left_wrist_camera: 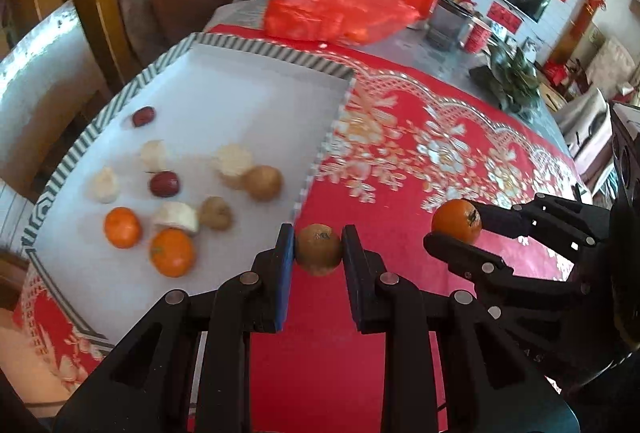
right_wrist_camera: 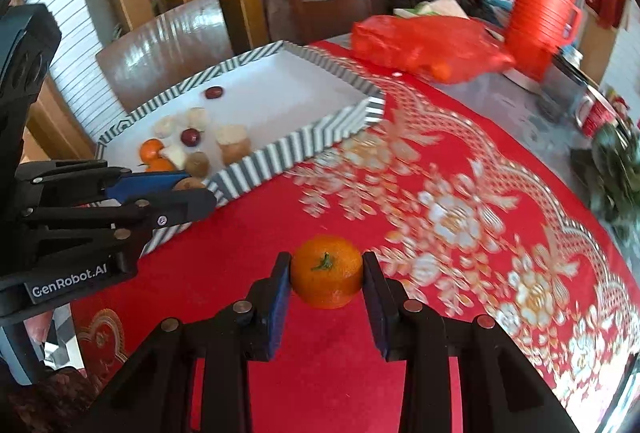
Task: Organize fruits
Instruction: 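Carry the longan and orange over the white tray with both grippers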
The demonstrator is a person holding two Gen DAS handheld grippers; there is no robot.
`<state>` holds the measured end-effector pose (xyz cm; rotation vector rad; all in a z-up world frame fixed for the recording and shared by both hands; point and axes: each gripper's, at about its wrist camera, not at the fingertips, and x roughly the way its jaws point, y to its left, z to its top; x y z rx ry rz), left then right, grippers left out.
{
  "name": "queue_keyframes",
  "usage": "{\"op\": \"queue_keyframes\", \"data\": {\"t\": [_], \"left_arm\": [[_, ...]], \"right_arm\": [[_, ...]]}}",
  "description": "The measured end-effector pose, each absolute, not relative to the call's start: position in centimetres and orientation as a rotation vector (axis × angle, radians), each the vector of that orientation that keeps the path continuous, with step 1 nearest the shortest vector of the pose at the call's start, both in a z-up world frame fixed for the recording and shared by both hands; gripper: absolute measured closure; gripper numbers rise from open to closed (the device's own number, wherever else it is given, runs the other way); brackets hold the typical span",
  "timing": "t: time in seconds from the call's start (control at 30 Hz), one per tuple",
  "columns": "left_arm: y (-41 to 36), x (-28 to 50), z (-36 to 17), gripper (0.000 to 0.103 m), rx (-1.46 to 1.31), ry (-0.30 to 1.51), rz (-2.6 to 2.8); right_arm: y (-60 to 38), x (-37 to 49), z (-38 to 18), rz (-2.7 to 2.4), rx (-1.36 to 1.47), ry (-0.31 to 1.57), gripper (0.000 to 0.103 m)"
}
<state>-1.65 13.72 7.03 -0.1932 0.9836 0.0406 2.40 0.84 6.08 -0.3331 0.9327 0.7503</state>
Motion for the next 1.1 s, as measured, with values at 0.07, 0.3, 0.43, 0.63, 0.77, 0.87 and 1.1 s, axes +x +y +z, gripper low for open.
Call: {"op": "queue_keyframes", "data": {"t": [0.07, 0.3, 0.43, 0.63, 0.77, 0.87, 1.1], "left_arm": [[14.6, -1.8, 7.1, 0.08, -0.202, 0.979, 0.053], [17.0, -2.2, 7.1, 0.08, -0.228, 0.972, 0.087], [18.7, -2.4, 7.1, 0.08, -0.248, 0.969, 0.109], [21.7, -2.7, 6.9, 0.08, -0.288, 0.971, 0.153], [23.6, -2.8, 6.6, 0.08, -0.318, 0.974, 0.183], [24.8, -2.6, 6.3, 0.08, -0.339, 0.98, 0.201], [26.1, -2.4, 5.3, 0.08, -0.357, 0.994, 0.222]], "right_arm": [[1.8, 2.3, 6.2, 0.764, -0.348, 0.931, 0.069], [4.8, 2.0, 6.7, 0.803, -0.392, 0.919, 0.069], [6.7, 1.7, 7.0, 0.832, -0.421, 0.913, 0.069], [9.5, 1.5, 7.2, 0.874, -0.457, 0.904, 0.069], [11.4, 1.5, 7.0, 0.905, -0.474, 0.906, 0.069], [12.8, 1.6, 6.6, 0.932, -0.482, 0.914, 0.069], [15.6, 1.1, 5.0, 0.983, -0.52, 0.949, 0.069]]}}
